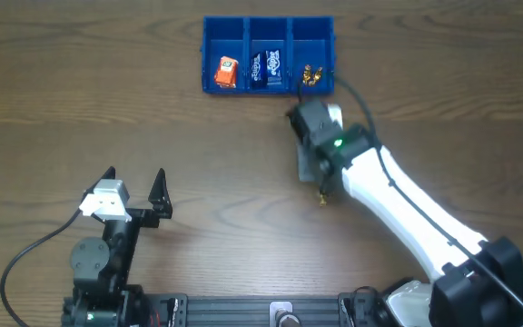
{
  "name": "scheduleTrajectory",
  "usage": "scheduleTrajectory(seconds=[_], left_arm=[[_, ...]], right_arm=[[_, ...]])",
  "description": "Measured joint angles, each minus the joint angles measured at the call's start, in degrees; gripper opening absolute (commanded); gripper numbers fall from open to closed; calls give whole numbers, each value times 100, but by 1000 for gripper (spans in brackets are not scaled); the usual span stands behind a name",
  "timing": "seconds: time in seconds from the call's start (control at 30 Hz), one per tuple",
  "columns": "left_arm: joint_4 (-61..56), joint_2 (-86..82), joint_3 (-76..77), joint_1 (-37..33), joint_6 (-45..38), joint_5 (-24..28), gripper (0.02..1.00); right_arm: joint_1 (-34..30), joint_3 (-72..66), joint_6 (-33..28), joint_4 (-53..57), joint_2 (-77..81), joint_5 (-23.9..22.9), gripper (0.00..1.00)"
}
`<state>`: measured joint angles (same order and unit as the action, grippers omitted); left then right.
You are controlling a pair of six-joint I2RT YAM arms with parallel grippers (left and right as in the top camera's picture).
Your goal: Sort Candies Into Trays
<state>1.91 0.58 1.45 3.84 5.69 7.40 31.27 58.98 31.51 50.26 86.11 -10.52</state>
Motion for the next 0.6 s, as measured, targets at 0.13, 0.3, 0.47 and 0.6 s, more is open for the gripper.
scheduleTrajectory(seconds=[0.13, 0.3, 0.47, 0.6], left_arm=[[0, 0, 0, 0, 0, 0, 998], [0, 0, 0, 2, 0, 0, 998], [0, 0, 0, 0, 0, 0, 998], [2, 0, 0, 0, 0, 0, 998]], right_arm=[[9, -992, 304, -557, -2, 111, 494], [9, -1047, 431, -828, 334, 162, 494], [4, -1051, 522, -1097, 717, 190, 489], [4, -1051, 538, -1137, 855, 197, 432]])
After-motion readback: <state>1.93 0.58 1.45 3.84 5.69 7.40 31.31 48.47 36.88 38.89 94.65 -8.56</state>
